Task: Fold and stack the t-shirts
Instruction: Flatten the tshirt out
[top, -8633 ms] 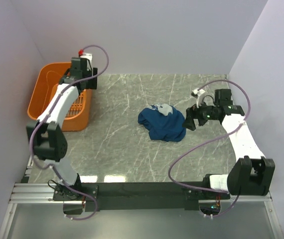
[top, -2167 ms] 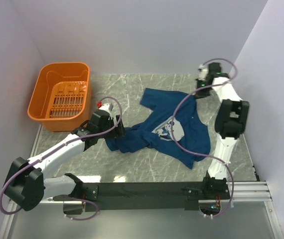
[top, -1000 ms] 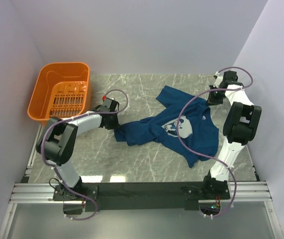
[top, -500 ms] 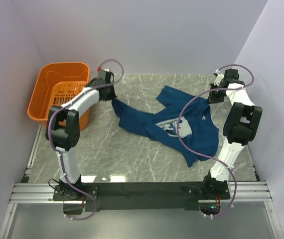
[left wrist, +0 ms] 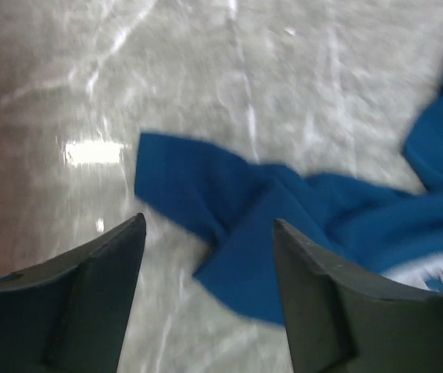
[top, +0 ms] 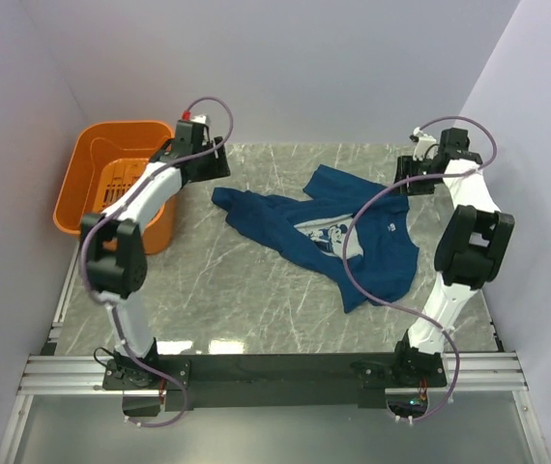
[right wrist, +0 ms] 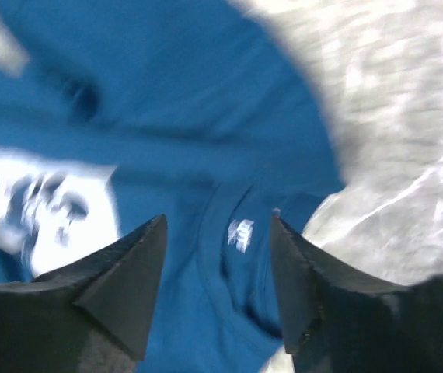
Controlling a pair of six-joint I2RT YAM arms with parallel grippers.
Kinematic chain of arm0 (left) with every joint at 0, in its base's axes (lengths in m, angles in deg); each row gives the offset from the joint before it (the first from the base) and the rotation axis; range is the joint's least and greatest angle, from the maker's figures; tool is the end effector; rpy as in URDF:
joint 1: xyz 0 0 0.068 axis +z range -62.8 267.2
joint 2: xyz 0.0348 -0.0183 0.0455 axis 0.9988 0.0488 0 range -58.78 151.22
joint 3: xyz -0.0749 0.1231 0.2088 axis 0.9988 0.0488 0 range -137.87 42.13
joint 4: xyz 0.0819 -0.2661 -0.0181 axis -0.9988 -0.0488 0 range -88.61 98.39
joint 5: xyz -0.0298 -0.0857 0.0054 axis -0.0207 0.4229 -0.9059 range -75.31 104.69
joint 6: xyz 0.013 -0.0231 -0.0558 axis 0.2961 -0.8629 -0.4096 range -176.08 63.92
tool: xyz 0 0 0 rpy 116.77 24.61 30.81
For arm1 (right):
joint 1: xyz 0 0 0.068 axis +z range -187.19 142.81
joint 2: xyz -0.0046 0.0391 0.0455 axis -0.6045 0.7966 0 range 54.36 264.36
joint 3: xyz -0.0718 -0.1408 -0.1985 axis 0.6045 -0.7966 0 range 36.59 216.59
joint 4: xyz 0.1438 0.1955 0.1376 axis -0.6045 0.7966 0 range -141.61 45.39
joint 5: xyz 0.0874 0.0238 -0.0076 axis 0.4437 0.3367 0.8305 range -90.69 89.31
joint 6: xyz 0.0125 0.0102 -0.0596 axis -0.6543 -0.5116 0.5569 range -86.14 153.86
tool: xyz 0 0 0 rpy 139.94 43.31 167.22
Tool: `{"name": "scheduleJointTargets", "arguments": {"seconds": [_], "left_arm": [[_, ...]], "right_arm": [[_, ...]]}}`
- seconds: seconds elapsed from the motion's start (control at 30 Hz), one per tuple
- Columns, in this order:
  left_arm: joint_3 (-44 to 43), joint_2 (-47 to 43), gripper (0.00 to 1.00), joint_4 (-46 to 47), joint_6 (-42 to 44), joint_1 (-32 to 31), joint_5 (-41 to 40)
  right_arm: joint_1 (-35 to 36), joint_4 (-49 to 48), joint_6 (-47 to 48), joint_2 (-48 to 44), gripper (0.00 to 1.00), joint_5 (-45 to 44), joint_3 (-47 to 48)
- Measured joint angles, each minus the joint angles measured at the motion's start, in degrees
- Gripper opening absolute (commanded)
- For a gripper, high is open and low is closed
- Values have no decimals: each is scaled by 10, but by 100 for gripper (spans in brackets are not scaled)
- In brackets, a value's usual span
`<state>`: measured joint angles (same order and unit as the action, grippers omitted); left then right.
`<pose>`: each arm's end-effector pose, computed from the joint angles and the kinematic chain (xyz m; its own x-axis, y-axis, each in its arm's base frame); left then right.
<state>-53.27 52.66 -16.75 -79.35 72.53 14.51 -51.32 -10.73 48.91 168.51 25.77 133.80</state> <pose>0.4546 -0.1189 0.2462 -0.6845 -0.2292 -0.6921 -0.0213 0.9552 -0.2953 0.4426 -0.0899 0.2190 -0.7897 -0.0408 -0.6122 -0.2242 0.9480 0.2259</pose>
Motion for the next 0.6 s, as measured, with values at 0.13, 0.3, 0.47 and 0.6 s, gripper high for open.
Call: {"name": "scheduleJointTargets", "arguments": {"seconds": [0.13,0.3,0.47,0.6], "left_arm": [[88,-131,73,26,12,0,29],[198,-303,74,88,14,0,54],[325,-428,84,119,-3,0,59],[415,-497,93,102,-32,2,51]], "right_arm": [[12,40,84,-70,67,59,-42],[115,67,181,-158,67,119,-98],[297,44,148,-137,65,96,-126],[365,31,82,-45,66,31,-78]]}}
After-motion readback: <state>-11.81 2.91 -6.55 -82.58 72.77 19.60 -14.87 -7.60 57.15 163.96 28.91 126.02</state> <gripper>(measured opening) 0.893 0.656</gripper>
